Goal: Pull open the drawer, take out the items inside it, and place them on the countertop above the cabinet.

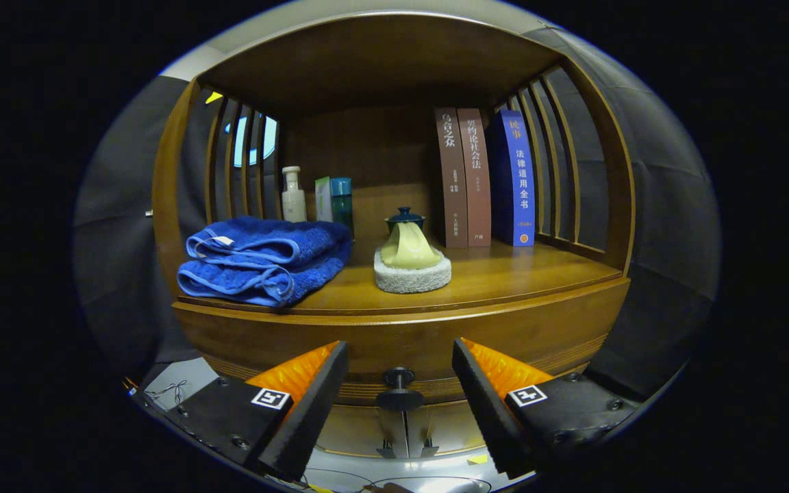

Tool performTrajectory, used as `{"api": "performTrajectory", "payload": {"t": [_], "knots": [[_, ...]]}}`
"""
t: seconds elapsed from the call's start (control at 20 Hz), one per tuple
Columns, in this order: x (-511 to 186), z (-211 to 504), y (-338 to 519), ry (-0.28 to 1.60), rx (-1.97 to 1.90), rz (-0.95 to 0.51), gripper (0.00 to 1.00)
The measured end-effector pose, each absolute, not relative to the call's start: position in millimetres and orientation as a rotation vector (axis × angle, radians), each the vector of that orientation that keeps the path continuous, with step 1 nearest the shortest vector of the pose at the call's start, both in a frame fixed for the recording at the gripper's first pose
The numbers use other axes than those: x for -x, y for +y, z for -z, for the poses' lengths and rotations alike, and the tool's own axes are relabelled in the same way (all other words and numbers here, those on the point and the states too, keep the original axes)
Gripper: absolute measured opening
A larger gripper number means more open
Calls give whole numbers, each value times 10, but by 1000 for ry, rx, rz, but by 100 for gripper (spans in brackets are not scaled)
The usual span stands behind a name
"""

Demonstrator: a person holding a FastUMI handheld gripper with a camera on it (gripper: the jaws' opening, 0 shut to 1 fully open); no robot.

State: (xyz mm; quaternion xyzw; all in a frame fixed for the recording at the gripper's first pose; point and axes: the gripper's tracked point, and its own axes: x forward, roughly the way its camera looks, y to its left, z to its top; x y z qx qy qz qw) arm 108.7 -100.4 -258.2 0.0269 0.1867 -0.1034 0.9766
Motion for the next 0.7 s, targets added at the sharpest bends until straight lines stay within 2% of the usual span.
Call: {"api": "performTrajectory", "payload": {"t": [0.25, 0.7], "knots": [[-817, 2204, -1027, 372, -76, 243, 100], [-528, 694, -861, 224, -24, 183, 99]]}}
